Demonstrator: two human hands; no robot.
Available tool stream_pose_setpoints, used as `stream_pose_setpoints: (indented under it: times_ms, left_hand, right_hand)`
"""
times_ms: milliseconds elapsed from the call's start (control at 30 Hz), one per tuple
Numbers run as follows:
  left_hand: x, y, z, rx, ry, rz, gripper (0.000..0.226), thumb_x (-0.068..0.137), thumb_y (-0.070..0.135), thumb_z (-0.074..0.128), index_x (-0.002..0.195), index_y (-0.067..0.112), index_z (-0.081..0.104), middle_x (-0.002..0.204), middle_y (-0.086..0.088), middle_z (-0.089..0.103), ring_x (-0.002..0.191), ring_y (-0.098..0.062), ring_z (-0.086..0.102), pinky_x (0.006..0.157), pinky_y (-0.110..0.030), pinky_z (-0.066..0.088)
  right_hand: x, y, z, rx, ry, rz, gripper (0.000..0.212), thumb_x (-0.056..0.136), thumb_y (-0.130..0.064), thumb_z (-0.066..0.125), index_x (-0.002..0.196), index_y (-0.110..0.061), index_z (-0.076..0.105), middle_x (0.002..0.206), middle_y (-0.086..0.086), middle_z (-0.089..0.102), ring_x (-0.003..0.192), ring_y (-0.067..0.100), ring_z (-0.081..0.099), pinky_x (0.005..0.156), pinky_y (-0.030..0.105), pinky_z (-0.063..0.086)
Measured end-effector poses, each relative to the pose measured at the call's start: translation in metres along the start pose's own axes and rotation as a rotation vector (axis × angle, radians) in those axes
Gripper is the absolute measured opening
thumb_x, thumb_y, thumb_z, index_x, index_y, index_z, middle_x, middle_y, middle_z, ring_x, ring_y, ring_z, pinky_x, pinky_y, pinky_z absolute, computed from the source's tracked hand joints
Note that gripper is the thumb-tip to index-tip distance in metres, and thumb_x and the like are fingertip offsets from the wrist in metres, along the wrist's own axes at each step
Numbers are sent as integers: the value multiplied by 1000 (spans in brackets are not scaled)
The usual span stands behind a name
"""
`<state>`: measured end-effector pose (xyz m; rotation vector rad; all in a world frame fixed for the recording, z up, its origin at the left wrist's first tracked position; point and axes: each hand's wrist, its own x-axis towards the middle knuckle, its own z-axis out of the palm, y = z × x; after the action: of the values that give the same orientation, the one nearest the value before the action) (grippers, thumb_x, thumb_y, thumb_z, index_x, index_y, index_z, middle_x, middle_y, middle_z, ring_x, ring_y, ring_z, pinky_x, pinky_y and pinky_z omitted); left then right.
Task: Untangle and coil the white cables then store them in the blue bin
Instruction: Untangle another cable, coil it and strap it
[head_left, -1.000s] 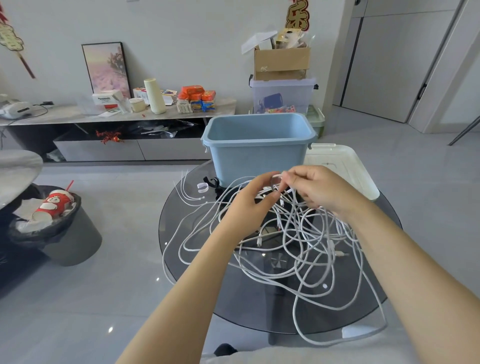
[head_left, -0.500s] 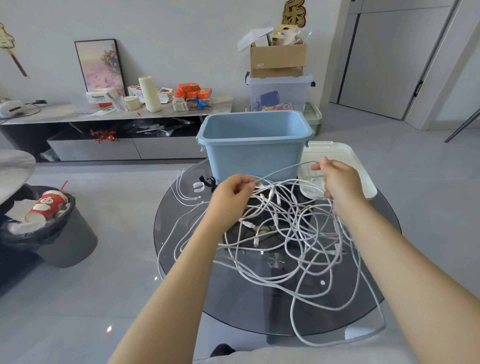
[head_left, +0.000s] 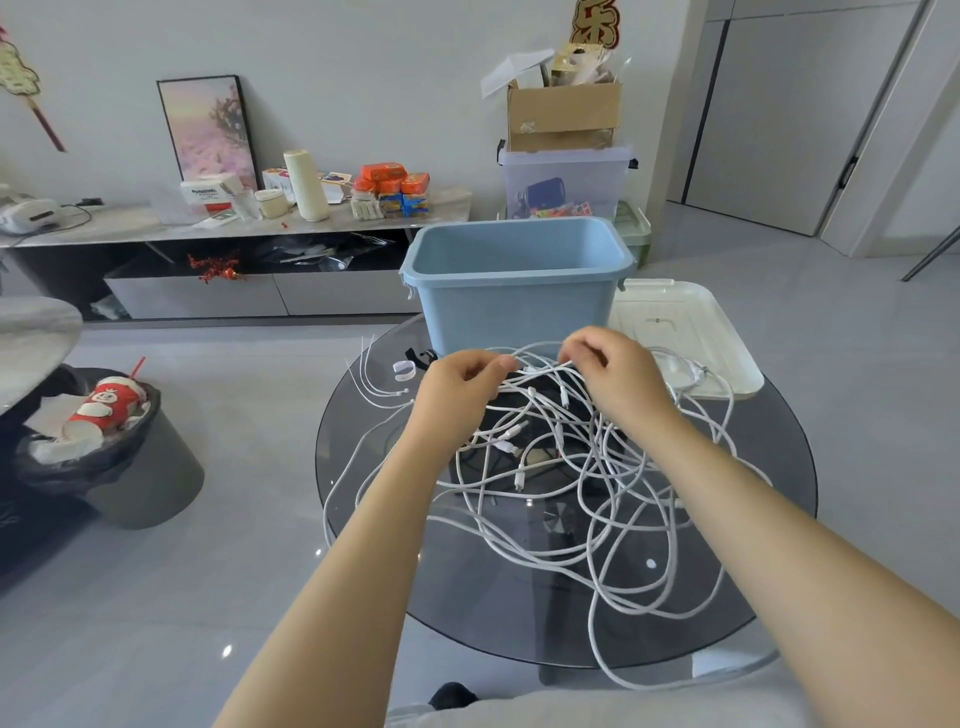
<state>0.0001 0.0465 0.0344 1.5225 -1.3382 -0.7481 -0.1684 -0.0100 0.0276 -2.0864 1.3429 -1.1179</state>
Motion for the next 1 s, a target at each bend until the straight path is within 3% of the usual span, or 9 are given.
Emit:
stream_pose_setpoints:
  times_ms: [67, 167, 333, 500, 600, 700, 800, 900, 1000]
  left_hand:
    - [0, -7, -6, -24, -94, -98, 29, 95, 36, 52, 78, 19, 68, 57, 2, 37, 56, -15, 35, 59, -27, 33]
    - [1, -16, -12, -393, -217, -285, 31, 101, 28, 42, 79, 14, 58, 54, 8, 30, 49, -10, 33, 54, -21, 30]
    - [5, -20, -23, -1016, -127, -430, 28, 100, 17, 36, 94, 7, 62, 51, 8, 31, 42, -6, 32, 49, -18, 32]
    - [5, -10, -11, -1322, -13, -336, 26, 100, 9, 33, 106, 3, 58, 61, 4, 55, 51, -7, 53, 56, -18, 46]
    - [2, -2, -2, -1235, 4, -183, 22, 103, 13, 33, 110, 10, 54, 84, -1, 70, 81, -15, 70, 78, -30, 56]
    - [-1, -1, 7, -898, 1, -131, 29, 102, 15, 38, 129, 17, 49, 99, -4, 71, 98, -19, 68, 91, -39, 52]
    - [-7, -1, 13, -418, -48, -11, 39, 101, 13, 42, 139, 21, 45, 97, -4, 71, 84, 0, 68, 83, -16, 51]
    - [-12, 2, 14, -64, -98, 85, 39, 100, 17, 45, 137, 28, 48, 95, 8, 69, 74, 16, 57, 72, 0, 39]
    - [-11, 2, 14, 179, -111, 149, 39, 98, 22, 47, 135, 36, 49, 94, 5, 72, 78, -2, 56, 69, -3, 39]
  right_hand:
    - [4, 5, -8, 50, 99, 112, 21, 96, -19, 48, 84, -19, 66, 72, -14, 58, 66, 5, 50, 59, 17, 36]
    - [5, 19, -16, 36, 154, 212, 22, 96, -24, 49, 90, -20, 70, 80, -8, 63, 73, 11, 53, 62, 26, 37]
    - [2, 34, -18, 24, 144, 320, 15, 90, -27, 61, 82, -16, 70, 77, -1, 67, 73, 15, 58, 72, 29, 45]
    - [-3, 25, -12, -266, -192, 238, 20, 92, -5, 52, 95, -9, 72, 101, 5, 69, 73, 16, 55, 68, 25, 39]
    - [-11, 5, -5, -479, -437, 93, 35, 90, -1, 50, 112, -21, 67, 110, 3, 58, 91, 22, 58, 75, 29, 43]
    - [-18, -19, -1, -659, -444, -115, 34, 91, -12, 52, 113, -34, 65, 106, -2, 58, 99, 25, 59, 71, 29, 41]
    - [-21, -34, -4, -674, -427, -188, 23, 90, -19, 56, 103, -34, 68, 95, -9, 62, 96, 21, 61, 70, 28, 41]
    - [-21, -38, -11, -445, -458, -149, 13, 85, -16, 61, 79, -28, 61, 76, -11, 57, 84, 20, 61, 71, 32, 46]
    - [-24, -41, -17, -355, -430, -119, 10, 82, -14, 60, 83, -24, 59, 77, -5, 61, 77, 19, 58, 72, 36, 50]
